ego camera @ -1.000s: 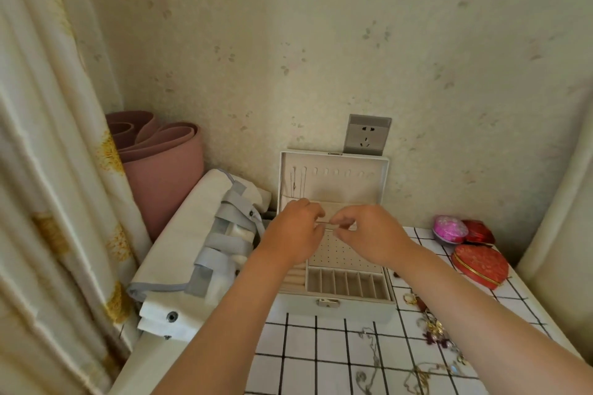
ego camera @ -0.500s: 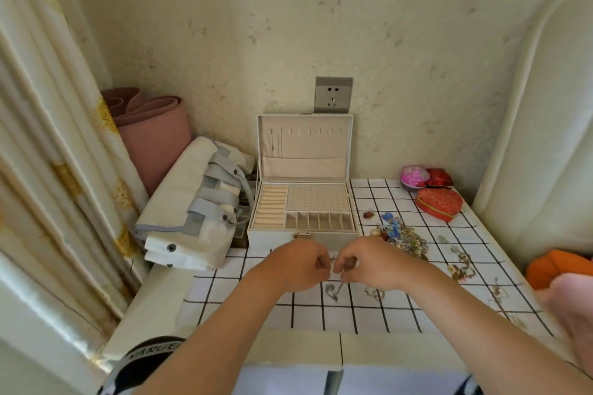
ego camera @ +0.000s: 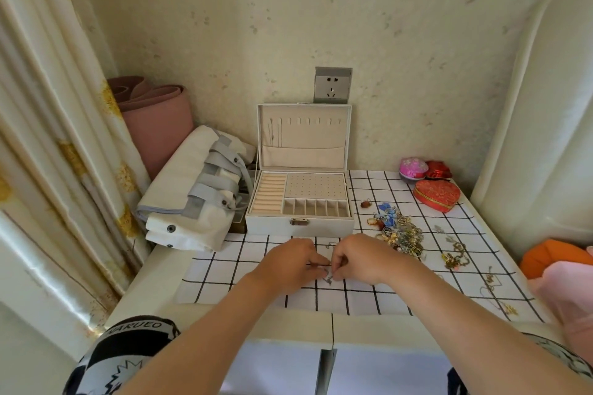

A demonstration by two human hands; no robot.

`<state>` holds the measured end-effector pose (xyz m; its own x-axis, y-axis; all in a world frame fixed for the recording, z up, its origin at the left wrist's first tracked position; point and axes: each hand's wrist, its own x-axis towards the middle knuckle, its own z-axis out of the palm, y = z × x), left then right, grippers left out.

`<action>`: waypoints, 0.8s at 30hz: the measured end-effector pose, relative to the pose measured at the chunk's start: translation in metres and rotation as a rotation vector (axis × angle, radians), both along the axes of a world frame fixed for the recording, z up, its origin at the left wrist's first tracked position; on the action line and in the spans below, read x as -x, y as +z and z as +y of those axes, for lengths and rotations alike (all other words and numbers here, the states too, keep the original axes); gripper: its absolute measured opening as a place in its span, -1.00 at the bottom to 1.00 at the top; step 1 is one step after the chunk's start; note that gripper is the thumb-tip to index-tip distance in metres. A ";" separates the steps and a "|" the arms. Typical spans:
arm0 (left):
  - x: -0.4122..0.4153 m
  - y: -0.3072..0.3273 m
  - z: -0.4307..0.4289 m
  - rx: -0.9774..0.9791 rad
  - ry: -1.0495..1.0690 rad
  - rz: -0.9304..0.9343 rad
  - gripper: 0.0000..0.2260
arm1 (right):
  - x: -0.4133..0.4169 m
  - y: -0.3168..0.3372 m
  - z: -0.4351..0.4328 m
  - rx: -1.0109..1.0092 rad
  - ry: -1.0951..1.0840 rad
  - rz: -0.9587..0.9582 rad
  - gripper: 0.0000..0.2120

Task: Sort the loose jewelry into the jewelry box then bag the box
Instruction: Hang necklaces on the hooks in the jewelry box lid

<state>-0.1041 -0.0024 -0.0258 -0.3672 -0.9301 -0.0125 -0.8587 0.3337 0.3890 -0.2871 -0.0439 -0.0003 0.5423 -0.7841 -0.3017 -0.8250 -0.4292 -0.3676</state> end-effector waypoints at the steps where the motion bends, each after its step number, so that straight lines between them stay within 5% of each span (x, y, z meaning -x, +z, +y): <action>1: 0.001 -0.002 -0.001 0.009 -0.006 0.002 -0.80 | 0.000 -0.001 -0.001 -0.003 0.007 0.008 -0.94; 7: 0.000 -0.005 -0.006 -0.064 0.113 0.241 -0.93 | -0.002 -0.002 -0.009 -0.023 0.016 -0.018 -0.96; 15: -0.007 0.025 -0.016 -0.136 0.327 0.839 -0.91 | -0.019 0.019 -0.017 -0.202 -0.099 -0.430 -0.92; 24: -0.030 0.045 -0.027 -0.209 0.445 1.003 -0.89 | -0.022 0.030 -0.018 -0.212 -0.265 -0.647 -0.88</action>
